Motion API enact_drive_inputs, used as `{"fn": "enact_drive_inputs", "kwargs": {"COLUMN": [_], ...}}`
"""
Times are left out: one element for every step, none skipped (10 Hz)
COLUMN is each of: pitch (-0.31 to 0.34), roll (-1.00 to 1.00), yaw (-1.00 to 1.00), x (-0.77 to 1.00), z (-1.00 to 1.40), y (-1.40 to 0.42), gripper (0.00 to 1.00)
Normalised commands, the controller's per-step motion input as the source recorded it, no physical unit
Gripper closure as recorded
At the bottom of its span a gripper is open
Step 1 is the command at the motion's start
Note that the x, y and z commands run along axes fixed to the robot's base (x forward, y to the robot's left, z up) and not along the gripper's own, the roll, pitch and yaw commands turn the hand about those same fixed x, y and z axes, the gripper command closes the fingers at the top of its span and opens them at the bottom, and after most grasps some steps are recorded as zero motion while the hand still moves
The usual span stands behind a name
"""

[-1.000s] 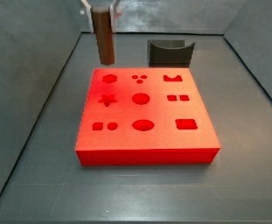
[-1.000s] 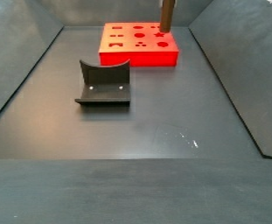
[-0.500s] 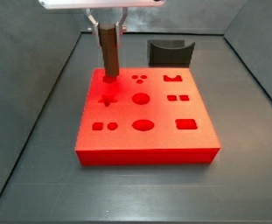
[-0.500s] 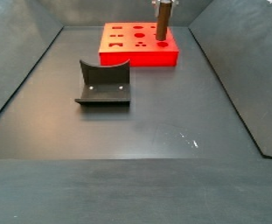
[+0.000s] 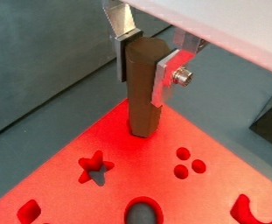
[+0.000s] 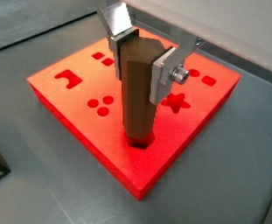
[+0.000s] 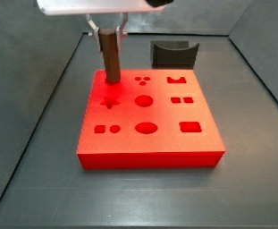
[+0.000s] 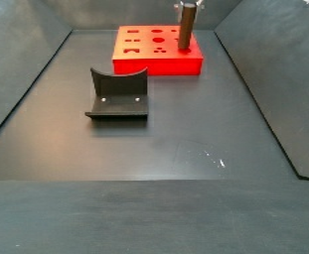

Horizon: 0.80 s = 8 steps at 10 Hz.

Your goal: Insert the hexagon object.

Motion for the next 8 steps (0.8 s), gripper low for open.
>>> {"fn": "enact_drive_inputs", "kwargs": {"pitch": [-0.144, -0.156, -0.163, -0.139, -0.123, -0.091, -0.064, -0.063], "roll": [0.17, 0.17, 0.19, 0.19, 0.19, 0.12, 0.05, 0.06], "yaw": [0.0, 0.0, 0.03, 0.17, 0.23, 0.07, 0.0, 0.0], "x": [-0.04, 0.0, 0.0, 0.11, 0.17, 0.0, -0.05, -0.04], "z": [-0.34, -0.33, -0.29, -0.27, -0.28, -0.23, -0.17, -0.18], "y": [-0.01, -0.05, -0.03, 0.0, 0.0, 0.0, 0.0, 0.0], "gripper": [1.0, 1.0, 1.0, 1.0, 1.0, 1.0, 1.0, 1.0]}}
